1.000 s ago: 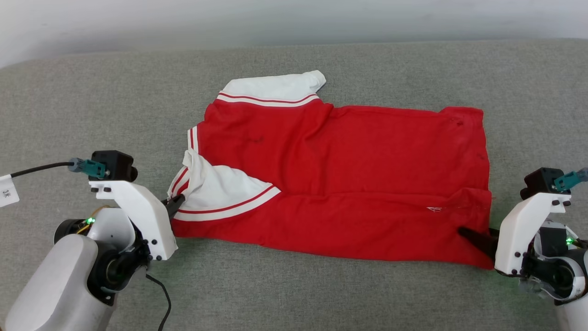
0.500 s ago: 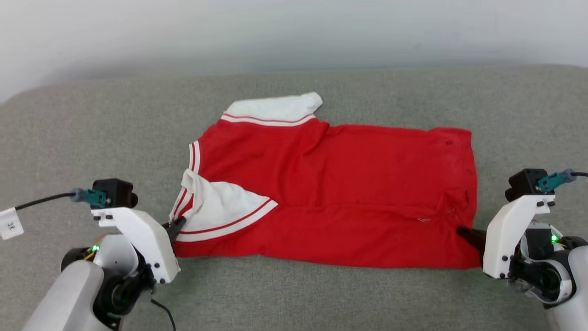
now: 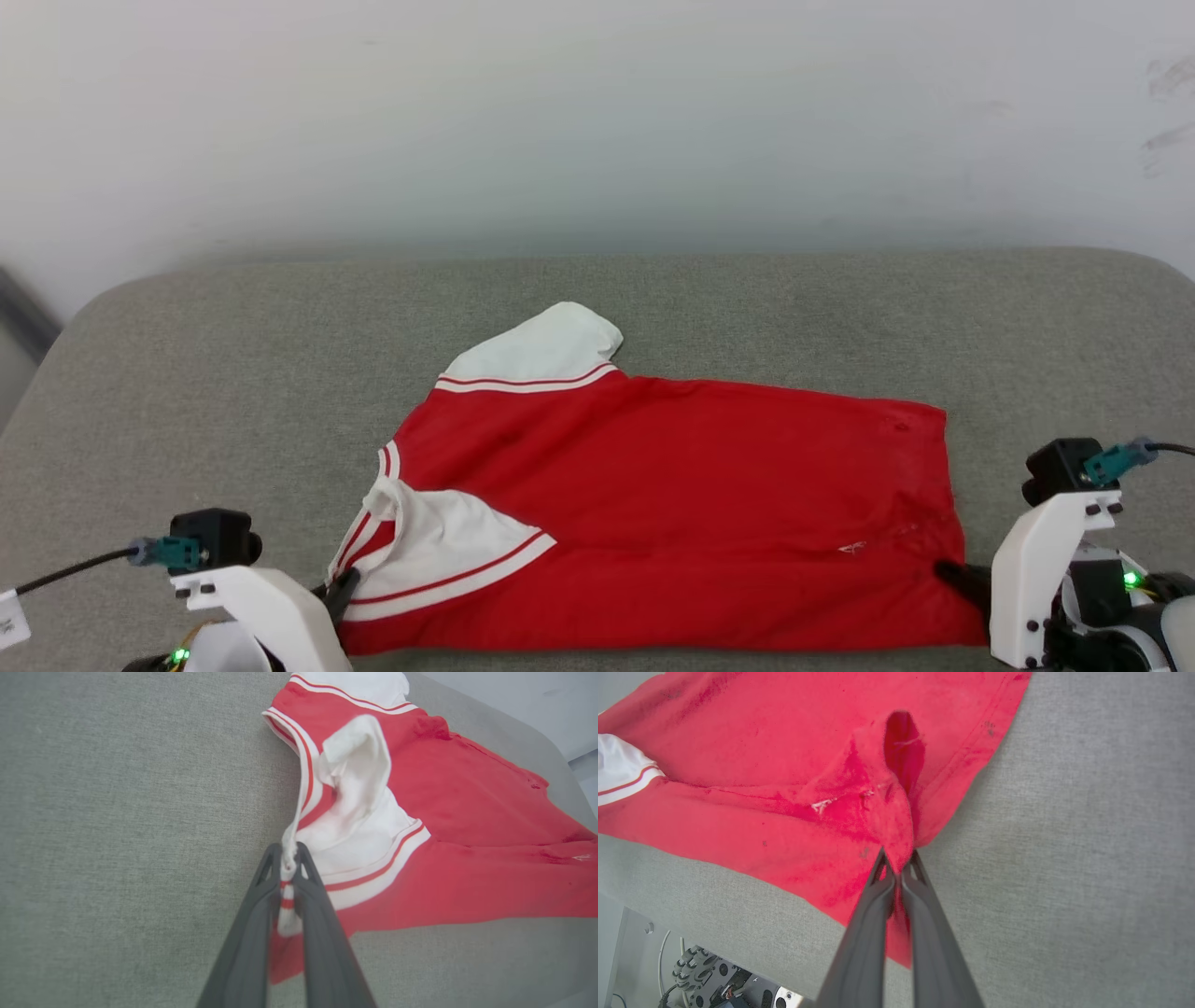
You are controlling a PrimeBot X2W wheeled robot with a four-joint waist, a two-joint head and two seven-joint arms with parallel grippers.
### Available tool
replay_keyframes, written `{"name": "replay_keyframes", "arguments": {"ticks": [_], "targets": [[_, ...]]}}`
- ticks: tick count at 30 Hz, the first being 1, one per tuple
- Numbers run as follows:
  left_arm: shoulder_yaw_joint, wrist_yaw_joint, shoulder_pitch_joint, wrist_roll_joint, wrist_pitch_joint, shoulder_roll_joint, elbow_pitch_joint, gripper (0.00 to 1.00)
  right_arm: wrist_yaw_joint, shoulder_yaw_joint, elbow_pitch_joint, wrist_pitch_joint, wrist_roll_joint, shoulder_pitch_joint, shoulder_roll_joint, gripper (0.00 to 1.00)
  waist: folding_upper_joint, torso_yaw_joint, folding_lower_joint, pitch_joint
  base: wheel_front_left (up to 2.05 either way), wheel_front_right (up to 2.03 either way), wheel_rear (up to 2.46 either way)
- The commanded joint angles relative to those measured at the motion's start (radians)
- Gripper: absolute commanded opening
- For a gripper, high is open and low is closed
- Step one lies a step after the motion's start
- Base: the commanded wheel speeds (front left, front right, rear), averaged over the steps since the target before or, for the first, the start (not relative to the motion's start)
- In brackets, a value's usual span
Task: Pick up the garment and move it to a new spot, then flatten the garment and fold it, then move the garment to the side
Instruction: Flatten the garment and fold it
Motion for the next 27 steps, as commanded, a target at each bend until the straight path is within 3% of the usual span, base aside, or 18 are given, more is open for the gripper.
{"name": "replay_keyframes", "arguments": {"ticks": [1,6,7,8,9,10,11,12,15,16,27], "targets": [[0.009,0.018,0.041,-0.010,-0.002,0.011,-0.025,0.00,0.000,-0.006,-0.015,0.010,-0.004,0.032,-0.009,0.00,-0.0001,0.006,0.0001,-0.011,0.00,0.00,0.00],[0.003,0.044,0.112,-0.022,0.003,0.003,-0.062,0.00,0.000,-0.026,-0.031,-0.003,-0.014,0.095,0.002,0.00,-0.0001,0.012,0.0001,0.002,0.00,0.00,0.00],[0.008,0.046,0.114,-0.028,-0.009,-0.010,-0.055,0.00,0.000,-0.034,-0.022,-0.009,-0.015,0.105,0.007,0.44,-0.0001,0.013,0.0001,0.006,0.00,0.00,0.00],[0.003,0.042,0.115,-0.035,-0.010,-0.019,-0.040,0.00,0.000,-0.036,-0.013,-0.015,-0.022,0.115,0.009,0.98,-0.0001,0.013,0.0001,0.011,0.00,0.00,0.00],[-0.004,0.034,0.111,-0.037,-0.007,-0.027,-0.029,0.00,0.000,-0.034,-0.010,-0.025,-0.027,0.119,0.013,1.00,-0.0001,0.012,0.0001,0.015,0.00,0.00,0.00],[-0.003,0.030,0.102,-0.042,-0.014,-0.037,-0.019,0.29,0.000,-0.036,-0.011,-0.045,-0.028,0.118,0.020,1.00,-0.0001,0.010,0.0001,0.018,0.00,0.00,0.00],[0.001,0.030,0.093,-0.043,-0.024,-0.043,-0.009,0.69,0.000,-0.035,-0.010,-0.061,-0.029,0.122,0.023,1.00,-0.0001,0.008,0.0001,0.021,0.00,0.00,0.00],[0.001,0.029,0.088,-0.041,-0.029,-0.046,0.002,1.00,0.000,-0.033,-0.014,-0.085,-0.034,0.126,0.023,1.00,-0.0001,0.005,0.0001,0.024,0.00,0.00,0.00],[0.010,0.020,0.068,-0.027,-0.064,-0.048,0.021,1.00,0.000,-0.022,-0.032,-0.178,-0.052,0.138,0.016,1.00,-0.0001,-0.003,0.0001,0.022,0.00,0.00,0.00],[0.024,0.029,0.051,-0.004,-0.103,-0.042,0.020,1.00,0.000,-0.019,-0.065,-0.283,-0.078,0.143,0.019,1.00,-0.0001,-0.016,0.0001,0.014,0.00,0.00,0.00],[0.051,0.065,-0.096,0.125,-0.248,-0.021,-0.016,1.00,0.000,-0.059,-0.191,-0.630,-0.227,0.116,0.072,1.00,-0.0001,-0.084,0.0001,0.052,0.00,0.00,0.00]]}}
